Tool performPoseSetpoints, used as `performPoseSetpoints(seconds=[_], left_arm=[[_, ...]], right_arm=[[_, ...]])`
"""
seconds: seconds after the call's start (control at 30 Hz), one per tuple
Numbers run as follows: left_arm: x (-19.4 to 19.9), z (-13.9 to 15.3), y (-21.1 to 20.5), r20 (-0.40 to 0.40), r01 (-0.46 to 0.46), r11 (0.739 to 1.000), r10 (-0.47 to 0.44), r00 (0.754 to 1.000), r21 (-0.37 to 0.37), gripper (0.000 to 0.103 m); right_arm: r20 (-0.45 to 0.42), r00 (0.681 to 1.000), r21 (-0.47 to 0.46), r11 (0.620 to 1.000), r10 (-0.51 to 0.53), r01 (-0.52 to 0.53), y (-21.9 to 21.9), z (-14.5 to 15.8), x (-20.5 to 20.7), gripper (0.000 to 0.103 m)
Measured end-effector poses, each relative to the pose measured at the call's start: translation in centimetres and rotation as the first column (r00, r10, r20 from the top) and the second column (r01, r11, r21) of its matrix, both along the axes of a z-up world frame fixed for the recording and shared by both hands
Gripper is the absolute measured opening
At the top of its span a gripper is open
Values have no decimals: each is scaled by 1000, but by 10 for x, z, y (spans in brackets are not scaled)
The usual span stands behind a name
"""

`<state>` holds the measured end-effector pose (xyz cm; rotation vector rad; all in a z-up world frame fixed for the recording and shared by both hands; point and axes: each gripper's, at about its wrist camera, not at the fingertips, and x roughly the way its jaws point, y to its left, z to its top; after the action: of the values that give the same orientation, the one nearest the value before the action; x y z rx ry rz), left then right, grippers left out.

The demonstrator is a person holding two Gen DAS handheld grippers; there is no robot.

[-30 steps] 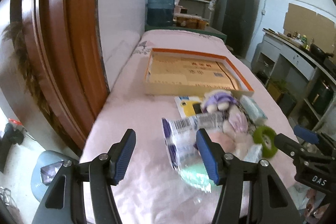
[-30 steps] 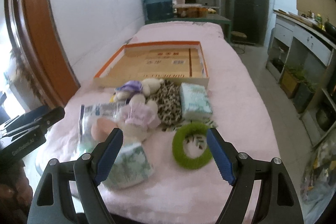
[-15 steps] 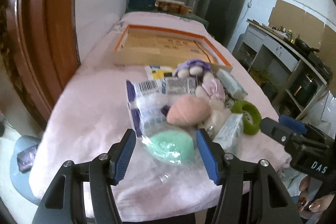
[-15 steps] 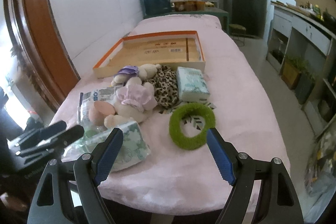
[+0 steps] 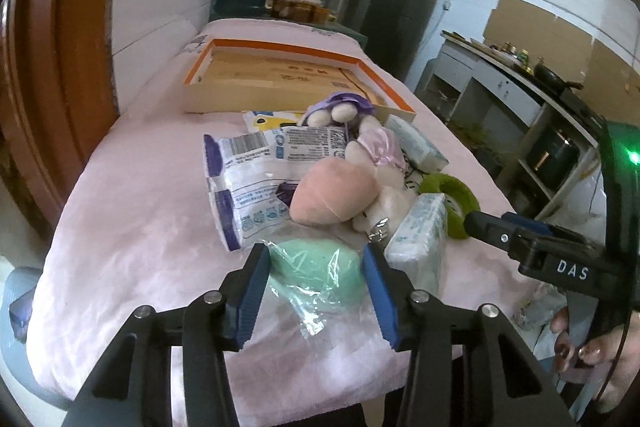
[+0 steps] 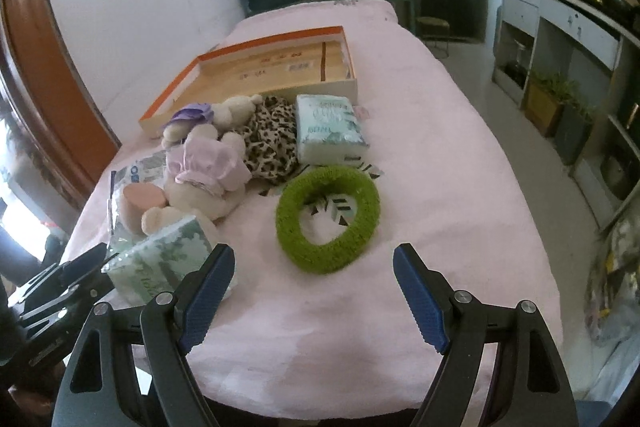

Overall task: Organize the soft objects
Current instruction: 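Grasp the bagged mint-green sponge with the left gripper while the right grasps the green fuzzy ring, then carry the sponge and ring into the cardboard box and open both grippers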

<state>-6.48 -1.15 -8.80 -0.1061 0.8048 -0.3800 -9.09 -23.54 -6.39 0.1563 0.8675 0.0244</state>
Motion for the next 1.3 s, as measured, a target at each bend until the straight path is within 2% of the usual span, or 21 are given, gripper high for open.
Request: performPoseSetpoints(seconds=[0.13,0.3,0.4,0.6,0.63,0.73,0.8,0.87,0.93,1.3], left_arm=[[4,-2,-6,16,29,999,-29,999,13,51],[20,-10,2,-42,6,996,-9,999,-84,60],[27,-16,6,-85,4,992,-15,996,-129,59],[20,-14,1,-52,20,996,-25,998,-89,52],[19,-14,2,-51,19,996,-23,998,-91,52],[16,-12,6,-52,16,994,-22,998,-109,51],[15,-11,8,-52,16,993,-22,998,-113,51],[12,-9,10,-48,15,993,-21,999,-113,51],[10,-6,12,-44,15,993,-20,999,-116,51],[6,34,26,54,15,992,-8,999,-126,51]], right_arm=[[-10,1000,-3,1000,3,-3,1,-3,2,83],[-21,1000,-1,1000,2,-2,-1,-5,2,83],[-37,999,5,1000,-3,3,-4,-9,6,82],[-55,998,24,1000,-18,20,-12,-18,19,82],[-62,998,28,999,-14,16,-13,-19,22,80],[-79,997,-3,1000,1,-1,-10,-24,26,53],[-71,997,-17,1000,8,-9,-9,-26,26,44],[-63,998,-8,1000,13,-13,-11,-25,26,31],[-57,998,13,1000,18,-17,-13,-24,26,24],[8,998,0,998,60,-60,-9,3,13,19]])
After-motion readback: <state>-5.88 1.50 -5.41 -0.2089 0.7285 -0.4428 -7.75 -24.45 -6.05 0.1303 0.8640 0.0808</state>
